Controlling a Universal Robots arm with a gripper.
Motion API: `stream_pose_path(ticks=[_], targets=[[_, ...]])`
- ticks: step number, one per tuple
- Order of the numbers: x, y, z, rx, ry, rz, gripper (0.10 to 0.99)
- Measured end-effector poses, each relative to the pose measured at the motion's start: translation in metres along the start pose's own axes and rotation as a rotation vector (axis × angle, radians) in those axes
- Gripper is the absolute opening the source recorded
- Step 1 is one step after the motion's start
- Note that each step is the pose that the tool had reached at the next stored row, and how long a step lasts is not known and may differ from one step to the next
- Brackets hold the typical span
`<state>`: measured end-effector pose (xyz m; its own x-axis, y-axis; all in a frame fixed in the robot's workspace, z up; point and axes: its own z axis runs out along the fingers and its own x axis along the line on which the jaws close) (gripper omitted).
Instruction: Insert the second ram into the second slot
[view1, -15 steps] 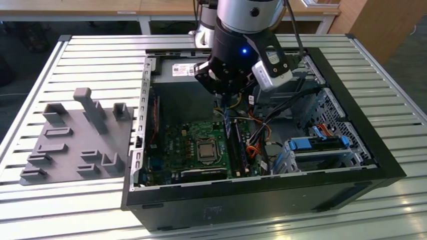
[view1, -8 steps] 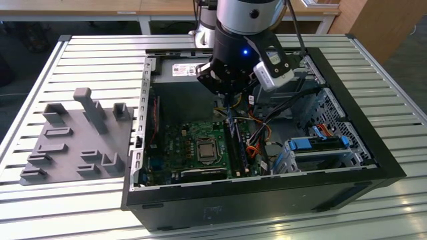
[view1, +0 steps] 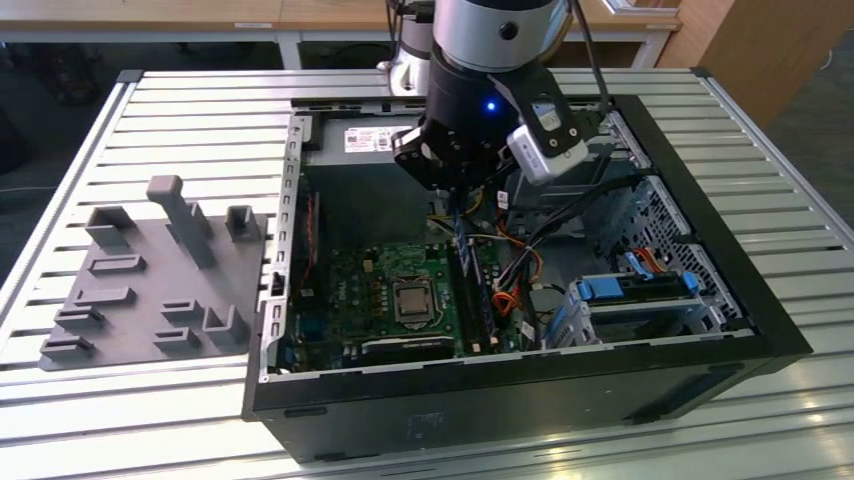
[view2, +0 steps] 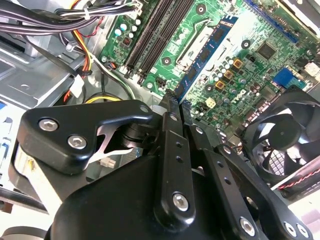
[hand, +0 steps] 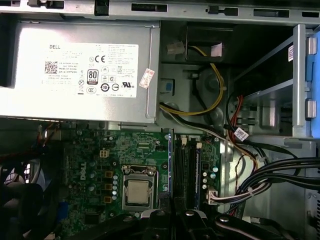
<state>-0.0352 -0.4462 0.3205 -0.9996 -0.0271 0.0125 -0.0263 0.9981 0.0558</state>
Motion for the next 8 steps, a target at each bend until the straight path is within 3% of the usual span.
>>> stream_pose_path(ticks=[8], targets=[[0.0000,-0.0001,0.0019,0.000,-0.0001,0.000,0.137]])
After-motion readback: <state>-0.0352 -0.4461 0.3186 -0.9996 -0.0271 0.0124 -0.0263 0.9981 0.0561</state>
